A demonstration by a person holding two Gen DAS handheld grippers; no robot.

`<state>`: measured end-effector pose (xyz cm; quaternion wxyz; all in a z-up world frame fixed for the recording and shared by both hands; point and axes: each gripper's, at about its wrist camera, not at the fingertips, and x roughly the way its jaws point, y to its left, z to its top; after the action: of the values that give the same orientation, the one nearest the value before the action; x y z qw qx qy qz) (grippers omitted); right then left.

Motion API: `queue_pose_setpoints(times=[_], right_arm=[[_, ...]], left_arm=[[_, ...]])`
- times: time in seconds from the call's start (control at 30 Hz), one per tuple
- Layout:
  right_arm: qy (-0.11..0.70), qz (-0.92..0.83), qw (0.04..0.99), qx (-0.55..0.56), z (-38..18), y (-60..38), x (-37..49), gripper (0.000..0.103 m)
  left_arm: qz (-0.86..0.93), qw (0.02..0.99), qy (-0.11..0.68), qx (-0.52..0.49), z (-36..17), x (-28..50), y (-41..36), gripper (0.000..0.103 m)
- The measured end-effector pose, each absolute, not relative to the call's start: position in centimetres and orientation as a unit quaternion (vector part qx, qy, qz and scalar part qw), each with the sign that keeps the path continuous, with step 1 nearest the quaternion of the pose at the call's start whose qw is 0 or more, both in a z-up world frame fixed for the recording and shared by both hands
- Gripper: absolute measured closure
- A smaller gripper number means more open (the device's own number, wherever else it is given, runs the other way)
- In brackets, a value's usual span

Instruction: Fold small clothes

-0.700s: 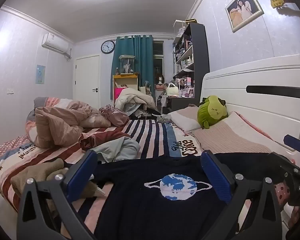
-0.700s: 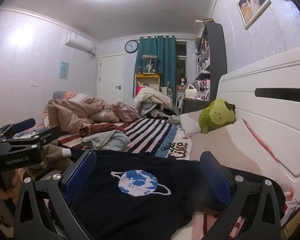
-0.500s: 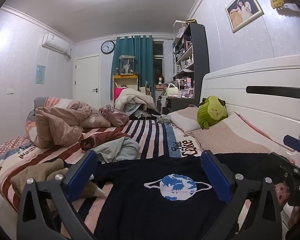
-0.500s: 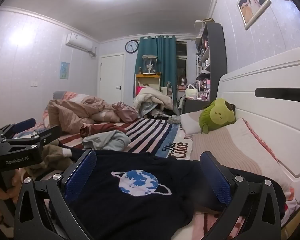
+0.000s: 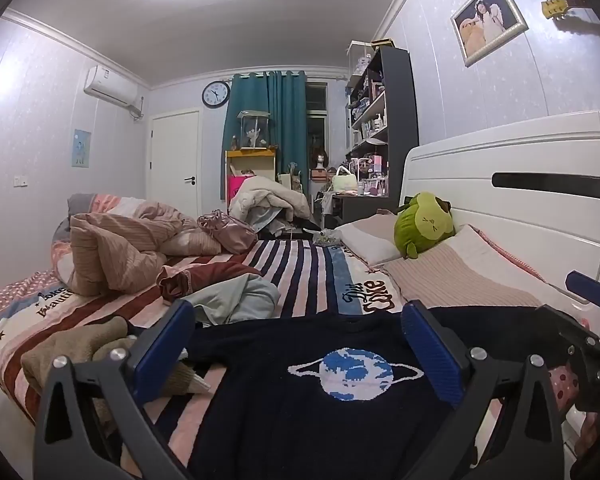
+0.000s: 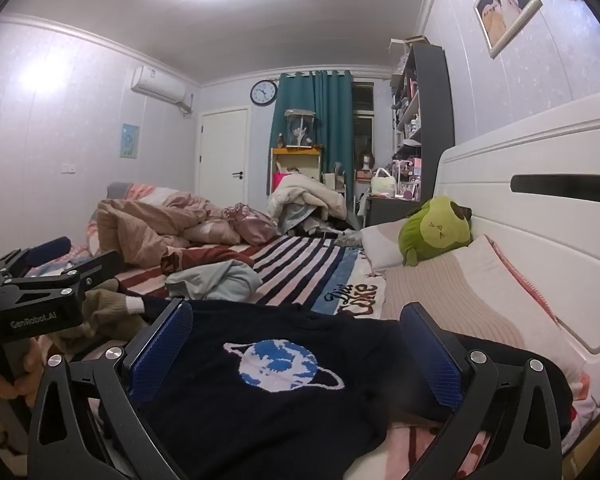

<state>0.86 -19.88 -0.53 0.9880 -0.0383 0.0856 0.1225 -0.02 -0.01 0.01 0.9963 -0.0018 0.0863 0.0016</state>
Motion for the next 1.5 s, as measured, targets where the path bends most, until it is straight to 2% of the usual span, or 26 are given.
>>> queue_pose_setpoints(times=[1.5], right_arm=[[0.087,0.123,0.988,-0.035,-0.34,-19.69,0.58,0.000]], left_arm=[[-0.001,0.996,0.092,-0.008,-0.62,0.27,0.15,0.001]])
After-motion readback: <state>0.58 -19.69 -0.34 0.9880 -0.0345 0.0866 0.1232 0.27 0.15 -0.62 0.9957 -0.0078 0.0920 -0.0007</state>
